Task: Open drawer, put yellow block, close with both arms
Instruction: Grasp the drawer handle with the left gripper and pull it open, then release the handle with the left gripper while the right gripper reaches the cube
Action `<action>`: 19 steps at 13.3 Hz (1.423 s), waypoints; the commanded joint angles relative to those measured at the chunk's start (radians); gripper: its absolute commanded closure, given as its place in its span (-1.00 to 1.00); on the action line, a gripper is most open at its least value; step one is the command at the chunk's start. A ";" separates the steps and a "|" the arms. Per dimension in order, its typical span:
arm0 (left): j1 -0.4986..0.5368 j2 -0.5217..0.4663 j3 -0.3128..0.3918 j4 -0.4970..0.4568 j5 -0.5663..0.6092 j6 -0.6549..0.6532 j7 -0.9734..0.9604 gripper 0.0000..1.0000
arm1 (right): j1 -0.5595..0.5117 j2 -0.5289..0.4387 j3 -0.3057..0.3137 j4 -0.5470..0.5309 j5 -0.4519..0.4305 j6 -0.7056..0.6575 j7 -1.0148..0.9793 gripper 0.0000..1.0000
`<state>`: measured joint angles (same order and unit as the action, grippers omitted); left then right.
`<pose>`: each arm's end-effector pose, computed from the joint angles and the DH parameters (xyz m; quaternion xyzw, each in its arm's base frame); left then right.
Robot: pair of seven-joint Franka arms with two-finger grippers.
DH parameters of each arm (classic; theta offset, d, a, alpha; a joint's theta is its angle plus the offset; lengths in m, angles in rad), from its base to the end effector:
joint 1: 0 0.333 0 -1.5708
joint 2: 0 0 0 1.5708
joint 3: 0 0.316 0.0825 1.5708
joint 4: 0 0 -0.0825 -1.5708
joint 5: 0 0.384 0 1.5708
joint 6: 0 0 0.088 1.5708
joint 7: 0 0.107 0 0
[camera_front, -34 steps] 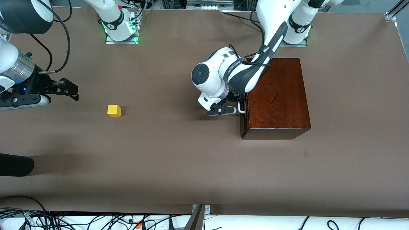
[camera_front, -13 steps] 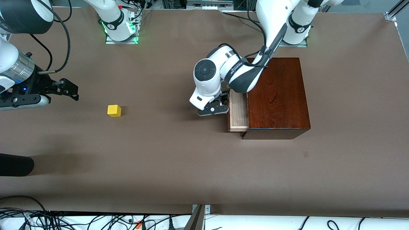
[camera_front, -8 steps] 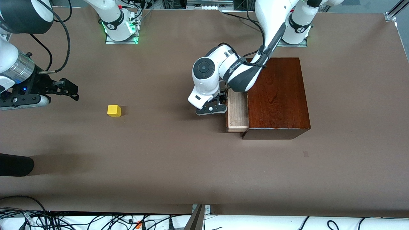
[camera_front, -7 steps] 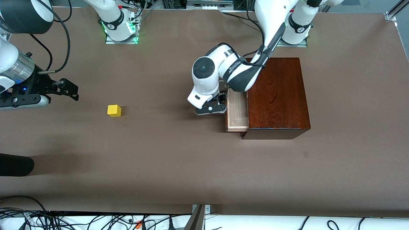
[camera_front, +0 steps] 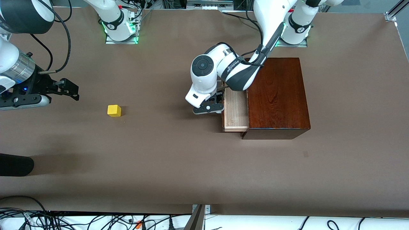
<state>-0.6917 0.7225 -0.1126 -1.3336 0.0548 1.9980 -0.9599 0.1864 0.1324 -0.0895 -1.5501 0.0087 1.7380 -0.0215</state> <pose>0.5220 -0.5114 0.2996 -0.9965 -0.0786 0.0270 0.0125 0.6047 0.0629 0.5729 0.9979 0.0591 0.0281 0.0005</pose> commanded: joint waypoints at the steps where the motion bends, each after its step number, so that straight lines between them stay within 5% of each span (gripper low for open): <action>1: -0.012 0.046 -0.013 0.056 -0.049 -0.010 -0.006 -1.00 | 0.001 0.006 0.005 0.021 0.014 -0.009 -0.008 -1.00; 12: -0.008 0.025 -0.004 0.209 -0.047 -0.273 0.067 -1.00 | 0.028 0.050 0.020 0.015 0.014 -0.034 -0.014 -1.00; 16: 0.007 -0.069 0.046 0.238 0.065 -0.450 0.304 -1.00 | 0.024 0.111 0.014 -0.004 0.004 -0.098 -0.067 -1.00; 19: 0.131 -0.185 0.062 0.231 0.074 -0.560 0.547 -1.00 | 0.025 0.136 0.014 -0.131 0.011 0.065 -0.074 -1.00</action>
<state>-0.6408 0.6296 -0.0463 -1.0773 0.1191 1.5048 -0.5603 0.2138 0.2722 -0.0748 -1.5936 0.0097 1.7058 -0.0721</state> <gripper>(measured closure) 0.000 0.000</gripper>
